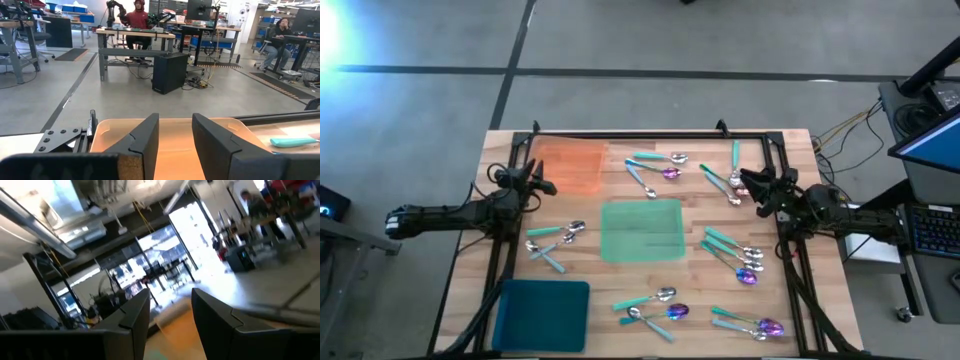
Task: Sort silverware by color (type)
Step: Put the blue spoon into the orange bin
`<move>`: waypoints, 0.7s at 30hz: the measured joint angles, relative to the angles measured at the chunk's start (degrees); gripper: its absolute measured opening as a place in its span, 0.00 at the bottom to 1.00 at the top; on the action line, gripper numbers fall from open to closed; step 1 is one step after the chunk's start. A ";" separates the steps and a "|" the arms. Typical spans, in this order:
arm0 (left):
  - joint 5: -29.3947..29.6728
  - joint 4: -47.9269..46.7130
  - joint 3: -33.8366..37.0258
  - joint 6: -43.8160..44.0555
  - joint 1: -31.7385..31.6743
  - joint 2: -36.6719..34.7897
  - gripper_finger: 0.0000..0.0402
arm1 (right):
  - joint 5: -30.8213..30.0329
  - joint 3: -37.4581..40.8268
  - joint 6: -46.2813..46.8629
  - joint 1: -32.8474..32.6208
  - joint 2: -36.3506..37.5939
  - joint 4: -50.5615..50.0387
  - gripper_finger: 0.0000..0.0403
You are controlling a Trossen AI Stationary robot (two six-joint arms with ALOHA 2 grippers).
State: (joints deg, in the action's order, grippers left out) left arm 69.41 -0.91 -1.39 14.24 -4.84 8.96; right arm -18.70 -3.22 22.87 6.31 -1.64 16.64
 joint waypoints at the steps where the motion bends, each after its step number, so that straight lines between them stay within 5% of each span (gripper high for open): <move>1: 0.01 0.00 0.02 0.00 0.00 0.01 0.26 | 0.00 -0.65 -0.88 0.00 -0.09 0.14 0.33; 21: 0.01 -0.02 0.01 -0.02 -0.01 0.02 0.26 | 0.63 -12.78 -16.27 0.00 -15.09 -0.06 0.33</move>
State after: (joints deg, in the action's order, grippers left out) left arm 69.41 -0.93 -1.37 14.22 -4.86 8.97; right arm -18.07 -16.00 6.59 6.31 -16.72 16.58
